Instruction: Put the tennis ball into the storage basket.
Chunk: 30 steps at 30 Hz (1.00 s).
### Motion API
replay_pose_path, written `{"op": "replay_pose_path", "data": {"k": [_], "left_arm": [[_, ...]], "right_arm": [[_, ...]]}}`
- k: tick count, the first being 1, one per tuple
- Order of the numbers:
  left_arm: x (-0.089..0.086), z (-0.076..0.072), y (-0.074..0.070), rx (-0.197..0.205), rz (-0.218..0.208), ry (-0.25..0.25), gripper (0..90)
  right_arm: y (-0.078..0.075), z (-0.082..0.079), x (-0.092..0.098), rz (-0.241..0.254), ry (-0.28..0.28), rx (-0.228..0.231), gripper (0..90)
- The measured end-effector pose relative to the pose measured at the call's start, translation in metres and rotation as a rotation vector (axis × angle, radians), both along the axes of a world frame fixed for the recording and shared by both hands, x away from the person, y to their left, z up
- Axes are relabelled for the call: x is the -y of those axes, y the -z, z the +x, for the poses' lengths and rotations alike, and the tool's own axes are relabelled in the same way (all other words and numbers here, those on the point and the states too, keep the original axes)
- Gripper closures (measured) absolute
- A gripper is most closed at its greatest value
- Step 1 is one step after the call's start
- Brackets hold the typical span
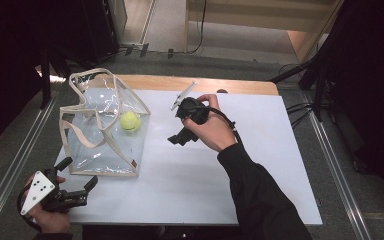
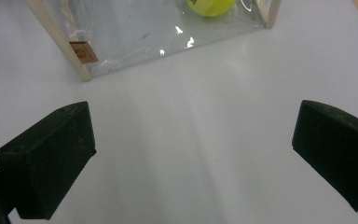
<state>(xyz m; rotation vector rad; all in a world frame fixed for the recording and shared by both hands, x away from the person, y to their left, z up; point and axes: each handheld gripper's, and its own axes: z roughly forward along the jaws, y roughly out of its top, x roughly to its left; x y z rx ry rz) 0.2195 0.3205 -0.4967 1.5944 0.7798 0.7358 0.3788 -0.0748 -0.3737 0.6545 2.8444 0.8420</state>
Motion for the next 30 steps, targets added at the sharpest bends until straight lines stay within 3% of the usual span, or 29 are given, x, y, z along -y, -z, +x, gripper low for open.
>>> {"op": "replay_pose_path", "data": {"k": [15, 22, 30], "left_arm": [[0.0, 0.0, 0.0, -0.001, 0.004, 0.0, 0.0], [0.0, 0.0, 0.0, -0.001, 0.007, -0.001, 0.0], [0.0, 0.0, 0.0, -0.002, 0.007, -0.001, 0.0]], "right_arm": [[0.033, -0.015, 0.039, 0.076, 0.058, 0.025, 0.0], [0.043, -0.025, 0.062, 0.11, 0.102, 0.046, 0.0], [0.056, -0.037, 0.09, 0.145, 0.161, 0.04, 0.0]]}}
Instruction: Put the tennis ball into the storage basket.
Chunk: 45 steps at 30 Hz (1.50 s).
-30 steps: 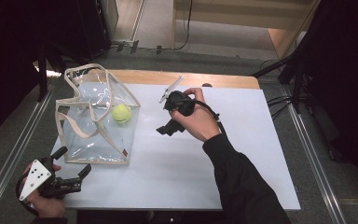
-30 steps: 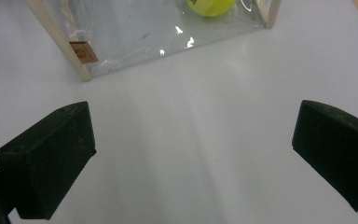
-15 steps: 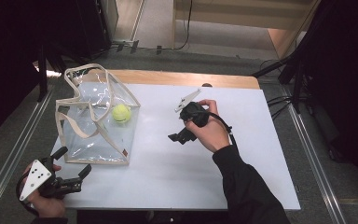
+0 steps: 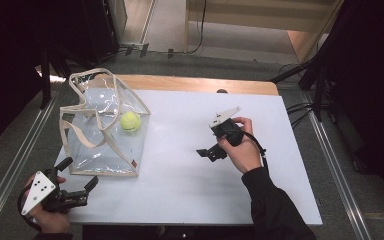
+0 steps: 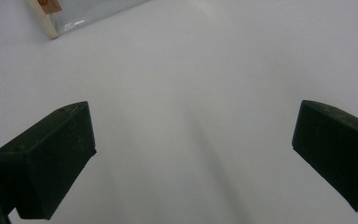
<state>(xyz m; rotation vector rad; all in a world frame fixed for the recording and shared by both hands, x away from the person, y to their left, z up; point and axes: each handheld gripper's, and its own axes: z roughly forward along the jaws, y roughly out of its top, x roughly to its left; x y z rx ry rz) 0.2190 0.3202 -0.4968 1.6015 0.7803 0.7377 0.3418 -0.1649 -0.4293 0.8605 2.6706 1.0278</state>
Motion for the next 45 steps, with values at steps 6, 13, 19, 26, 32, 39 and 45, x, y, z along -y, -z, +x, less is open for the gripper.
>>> {"op": "replay_pose_path", "data": {"k": [6, 13, 19, 26, 32, 39, 45], "left_arm": [[0.0, 0.0, 0.0, 0.001, 0.0, -0.002, 0.0], [0.0, 0.0, 0.0, 0.003, 0.0, -0.002, 0.0], [0.001, 0.0, 0.0, 0.004, 0.0, -0.002, 0.0], [0.001, 0.0, 0.0, 0.001, 0.003, -0.003, 0.0], [0.001, 0.0, 0.0, 0.001, 0.008, -0.003, 0.0], [0.001, 0.0, 0.0, -0.004, 0.017, -0.003, 0.0], [0.002, 0.0, 0.0, -0.001, 0.021, -0.004, 0.0]], "right_arm": [[0.014, -0.01, 0.022, 0.03, 0.049, -0.002, 0.0], [0.028, -0.023, 0.044, 0.066, 0.102, 0.008, 0.0], [0.04, -0.036, 0.063, 0.102, 0.142, 0.027, 0.0], [0.048, -0.05, 0.087, 0.127, 0.191, 0.054, 0.0], [0.054, -0.06, 0.104, 0.149, 0.224, 0.073, 0.0], [0.063, -0.073, 0.124, 0.183, 0.264, 0.077, 0.0], [0.07, -0.083, 0.138, 0.202, 0.295, 0.092, 0.0]]}}
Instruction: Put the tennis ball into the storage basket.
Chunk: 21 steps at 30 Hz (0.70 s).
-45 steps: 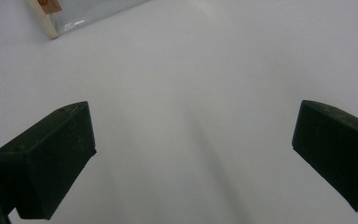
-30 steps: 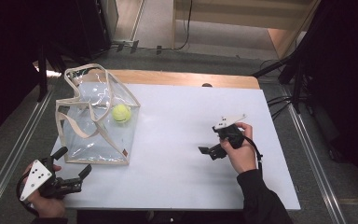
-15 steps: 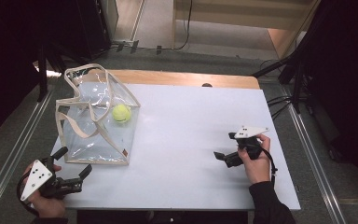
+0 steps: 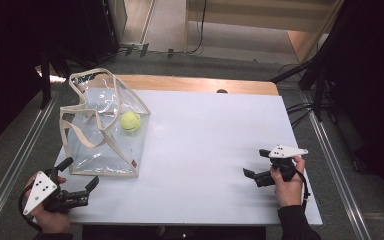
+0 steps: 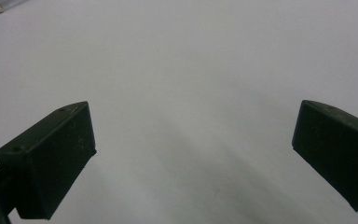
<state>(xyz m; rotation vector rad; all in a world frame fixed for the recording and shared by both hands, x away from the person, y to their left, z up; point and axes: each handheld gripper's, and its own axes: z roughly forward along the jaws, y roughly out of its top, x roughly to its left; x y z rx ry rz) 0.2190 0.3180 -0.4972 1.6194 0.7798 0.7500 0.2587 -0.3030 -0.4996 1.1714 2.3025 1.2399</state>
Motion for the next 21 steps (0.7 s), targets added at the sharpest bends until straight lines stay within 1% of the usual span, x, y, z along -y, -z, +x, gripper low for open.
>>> {"op": "replay_pose_path", "data": {"k": [6, 8, 10, 12, 14, 16, 18, 19, 21], "left_arm": [[0.001, 0.001, 0.0, 0.002, 0.007, 0.0, 0.0], [0.001, 0.001, 0.0, 0.002, 0.0, -0.003, 0.0], [0.001, 0.001, 0.0, 0.001, -0.001, -0.004, 0.0], [0.0, 0.002, 0.0, -0.009, 0.002, -0.01, 0.0], [0.0, 0.003, 0.0, -0.018, 0.011, -0.015, 0.0], [0.001, 0.003, 0.0, -0.023, 0.005, -0.018, 0.0], [0.001, 0.003, 0.0, -0.022, 0.007, -0.018, 0.0], [0.001, 0.003, 0.0, -0.023, 0.006, -0.018, 0.0], [0.001, 0.003, 0.0, -0.023, 0.006, -0.019, 0.0]], "right_arm": [[0.008, -0.012, 0.013, 0.027, 0.028, 0.016, 0.0], [0.012, -0.017, 0.019, 0.052, 0.048, 0.033, 0.0], [0.014, -0.021, 0.022, 0.086, 0.069, 0.039, 0.0], [0.014, -0.024, 0.027, 0.101, 0.088, 0.056, 0.0], [0.014, -0.027, 0.03, 0.095, 0.108, 0.068, 0.0], [0.017, -0.029, 0.034, 0.112, 0.125, 0.076, 0.0], [0.019, -0.031, 0.036, 0.104, 0.143, 0.073, 0.0], [0.02, -0.032, 0.036, 0.109, 0.147, 0.067, 0.0], [0.019, -0.031, 0.038, 0.118, 0.148, 0.08, 0.0]]}}
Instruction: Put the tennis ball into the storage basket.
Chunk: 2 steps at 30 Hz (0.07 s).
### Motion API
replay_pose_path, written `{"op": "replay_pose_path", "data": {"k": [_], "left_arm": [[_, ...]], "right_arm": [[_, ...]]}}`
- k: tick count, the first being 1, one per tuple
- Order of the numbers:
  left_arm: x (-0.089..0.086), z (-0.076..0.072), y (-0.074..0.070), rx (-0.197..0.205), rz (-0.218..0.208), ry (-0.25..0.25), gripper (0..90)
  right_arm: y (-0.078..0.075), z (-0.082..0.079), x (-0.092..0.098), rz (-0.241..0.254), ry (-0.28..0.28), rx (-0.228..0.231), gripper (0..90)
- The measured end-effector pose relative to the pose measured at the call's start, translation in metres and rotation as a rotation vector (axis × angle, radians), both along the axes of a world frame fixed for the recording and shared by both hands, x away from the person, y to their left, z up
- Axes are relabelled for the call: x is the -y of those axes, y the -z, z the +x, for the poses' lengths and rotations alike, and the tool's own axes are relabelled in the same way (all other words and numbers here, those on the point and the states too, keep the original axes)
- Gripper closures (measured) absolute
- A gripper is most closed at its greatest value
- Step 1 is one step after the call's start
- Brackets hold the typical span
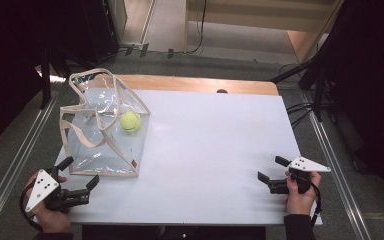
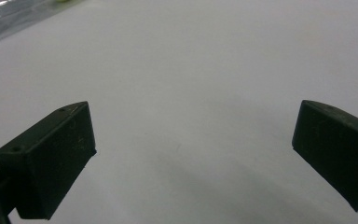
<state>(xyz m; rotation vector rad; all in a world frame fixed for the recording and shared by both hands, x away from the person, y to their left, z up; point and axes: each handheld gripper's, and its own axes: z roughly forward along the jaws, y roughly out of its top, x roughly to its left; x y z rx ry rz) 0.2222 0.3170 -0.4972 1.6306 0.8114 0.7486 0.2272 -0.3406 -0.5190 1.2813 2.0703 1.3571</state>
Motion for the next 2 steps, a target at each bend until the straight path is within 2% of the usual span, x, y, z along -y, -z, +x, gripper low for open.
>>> {"op": "replay_pose_path", "data": {"k": [2], "left_arm": [[0.0, 0.0001, 0.0, -0.001, 0.0, -0.001, 0.0]], "right_arm": [[0.0006, 0.0006, 0.0, -0.001, 0.003, -0.003, 0.0]]}}
